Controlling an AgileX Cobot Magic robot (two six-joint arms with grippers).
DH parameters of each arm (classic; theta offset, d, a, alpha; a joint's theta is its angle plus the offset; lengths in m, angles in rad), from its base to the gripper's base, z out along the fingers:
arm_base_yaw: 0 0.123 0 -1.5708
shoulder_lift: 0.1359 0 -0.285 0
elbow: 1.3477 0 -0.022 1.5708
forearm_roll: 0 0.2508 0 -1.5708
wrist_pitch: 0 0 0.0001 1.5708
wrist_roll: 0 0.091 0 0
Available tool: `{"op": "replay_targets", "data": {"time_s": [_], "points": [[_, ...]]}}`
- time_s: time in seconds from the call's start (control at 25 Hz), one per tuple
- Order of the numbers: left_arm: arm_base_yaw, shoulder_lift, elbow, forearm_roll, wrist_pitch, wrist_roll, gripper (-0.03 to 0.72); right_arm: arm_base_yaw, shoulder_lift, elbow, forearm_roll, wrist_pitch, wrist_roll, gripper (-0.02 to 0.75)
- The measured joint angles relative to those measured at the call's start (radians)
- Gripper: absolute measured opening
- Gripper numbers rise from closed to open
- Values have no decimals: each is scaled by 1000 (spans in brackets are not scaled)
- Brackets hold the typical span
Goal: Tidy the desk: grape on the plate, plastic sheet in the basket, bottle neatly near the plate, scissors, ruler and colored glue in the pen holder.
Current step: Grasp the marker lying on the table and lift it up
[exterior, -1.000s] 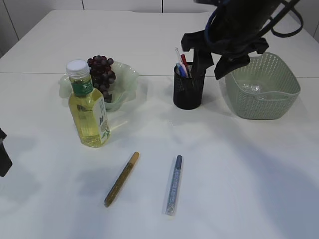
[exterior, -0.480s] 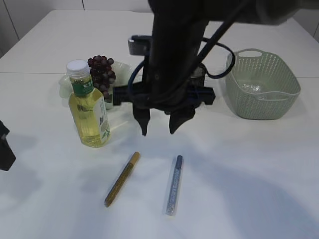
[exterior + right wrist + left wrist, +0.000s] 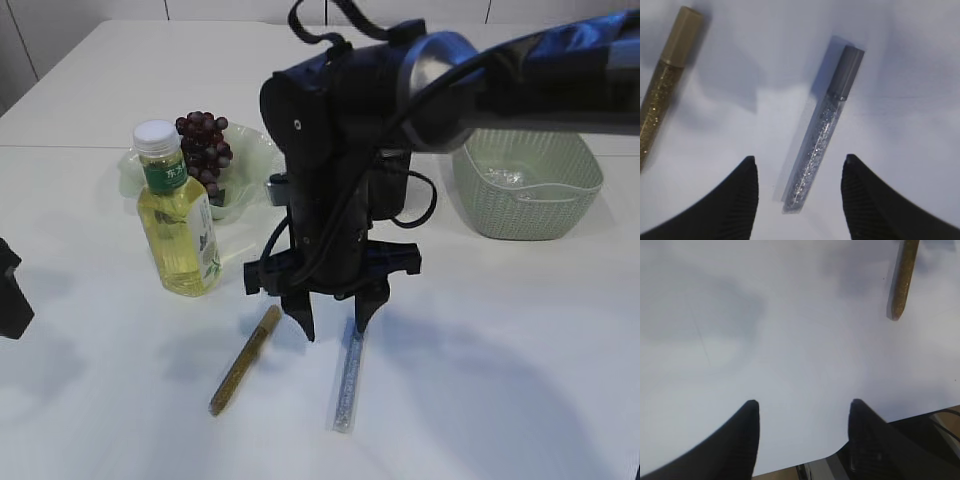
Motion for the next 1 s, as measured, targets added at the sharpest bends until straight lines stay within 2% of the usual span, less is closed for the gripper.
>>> {"op": "replay_targets", "data": {"time_s": [0.28, 0.6, 1.0], "points": [[0, 0, 0, 0, 0, 0, 415, -15, 21, -2, -1, -53, -10, 423], [0, 0, 0, 0, 0, 0, 415, -89, 21, -6, 48, -55, -74, 423], [0, 0, 0, 0, 0, 0, 415, -98, 38, -8, 58, -82, -34, 422]]}}
